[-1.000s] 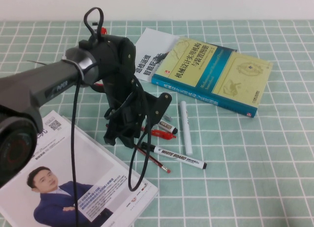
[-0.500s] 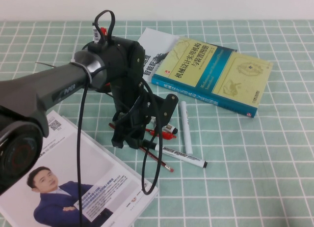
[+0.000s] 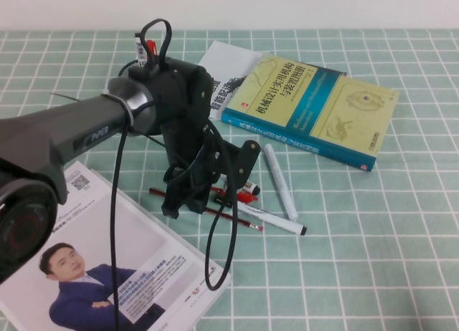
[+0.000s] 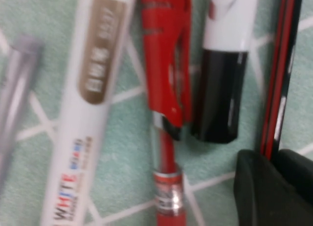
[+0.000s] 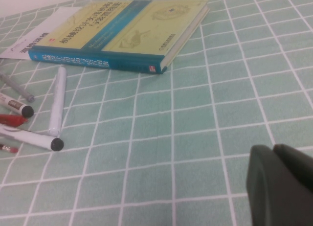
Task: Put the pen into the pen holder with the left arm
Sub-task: Pick up the pen on the table, then place the pen onto the pen holder
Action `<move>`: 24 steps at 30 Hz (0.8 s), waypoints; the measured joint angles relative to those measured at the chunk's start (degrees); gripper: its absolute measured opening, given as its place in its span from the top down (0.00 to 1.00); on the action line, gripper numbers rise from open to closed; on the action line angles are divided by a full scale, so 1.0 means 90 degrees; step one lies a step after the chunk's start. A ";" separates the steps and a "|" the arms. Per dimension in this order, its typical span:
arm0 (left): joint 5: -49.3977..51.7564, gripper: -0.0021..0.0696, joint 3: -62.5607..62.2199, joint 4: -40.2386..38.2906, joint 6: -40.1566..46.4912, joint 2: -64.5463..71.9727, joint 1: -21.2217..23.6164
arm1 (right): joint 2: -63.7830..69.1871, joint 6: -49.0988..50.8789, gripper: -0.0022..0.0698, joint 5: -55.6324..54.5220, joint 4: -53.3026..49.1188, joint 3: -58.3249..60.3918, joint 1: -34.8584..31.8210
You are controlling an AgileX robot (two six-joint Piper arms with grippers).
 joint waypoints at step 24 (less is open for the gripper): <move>-0.0945 0.94 0.0721 -0.0304 -0.3249 -0.2208 0.0050 | 0.0000 0.0000 1.00 0.0000 0.0000 0.0000 0.0000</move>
